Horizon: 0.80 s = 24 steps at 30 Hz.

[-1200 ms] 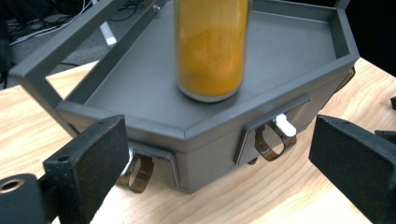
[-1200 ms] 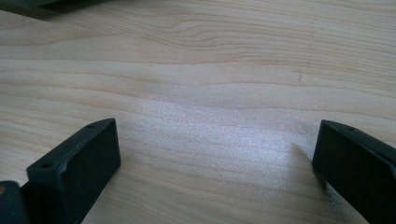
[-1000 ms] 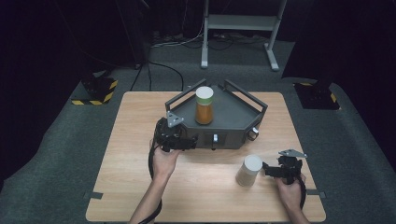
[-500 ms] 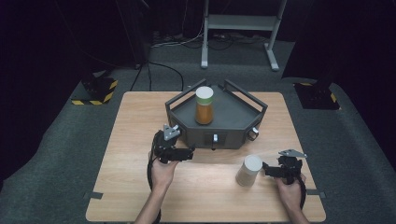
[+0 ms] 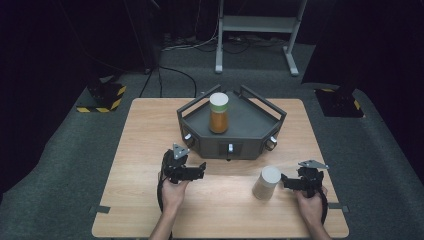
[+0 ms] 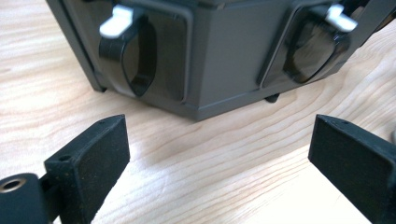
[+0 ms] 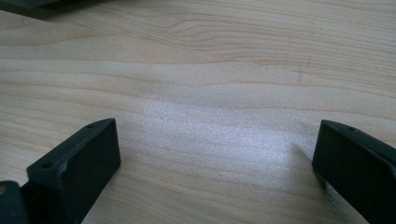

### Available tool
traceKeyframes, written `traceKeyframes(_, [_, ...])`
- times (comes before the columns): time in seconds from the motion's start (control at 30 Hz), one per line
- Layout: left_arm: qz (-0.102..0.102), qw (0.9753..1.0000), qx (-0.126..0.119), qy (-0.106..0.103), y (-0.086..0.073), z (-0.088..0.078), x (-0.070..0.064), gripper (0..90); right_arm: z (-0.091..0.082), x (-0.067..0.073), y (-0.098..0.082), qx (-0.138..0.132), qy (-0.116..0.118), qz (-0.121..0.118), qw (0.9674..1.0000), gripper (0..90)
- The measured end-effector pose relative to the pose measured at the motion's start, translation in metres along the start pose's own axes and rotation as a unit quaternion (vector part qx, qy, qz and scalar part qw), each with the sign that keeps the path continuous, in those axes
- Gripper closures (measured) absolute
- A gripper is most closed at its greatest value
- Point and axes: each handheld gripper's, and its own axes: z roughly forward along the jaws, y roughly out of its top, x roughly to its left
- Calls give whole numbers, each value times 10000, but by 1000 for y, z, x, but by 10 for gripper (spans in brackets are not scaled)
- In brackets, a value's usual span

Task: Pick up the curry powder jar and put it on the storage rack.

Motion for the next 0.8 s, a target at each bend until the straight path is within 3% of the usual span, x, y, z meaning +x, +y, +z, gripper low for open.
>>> traceKeyframes(0.33, [38, 9993, 318, 198, -15, 20, -4, 47, 0, 0, 0, 1, 0, 1, 10000, 0])
traceKeyframes(0.7, [27, 9981, 483, 390, -30, 37, -10, 41, 0, 0, 0, 1, 1, 2, 10000, 0])
traceKeyframes(0.8, [122, 9974, 538, 453, -35, 43, -12, 38, 0, 0, 0, 0, 1, 1, 10000, 0])
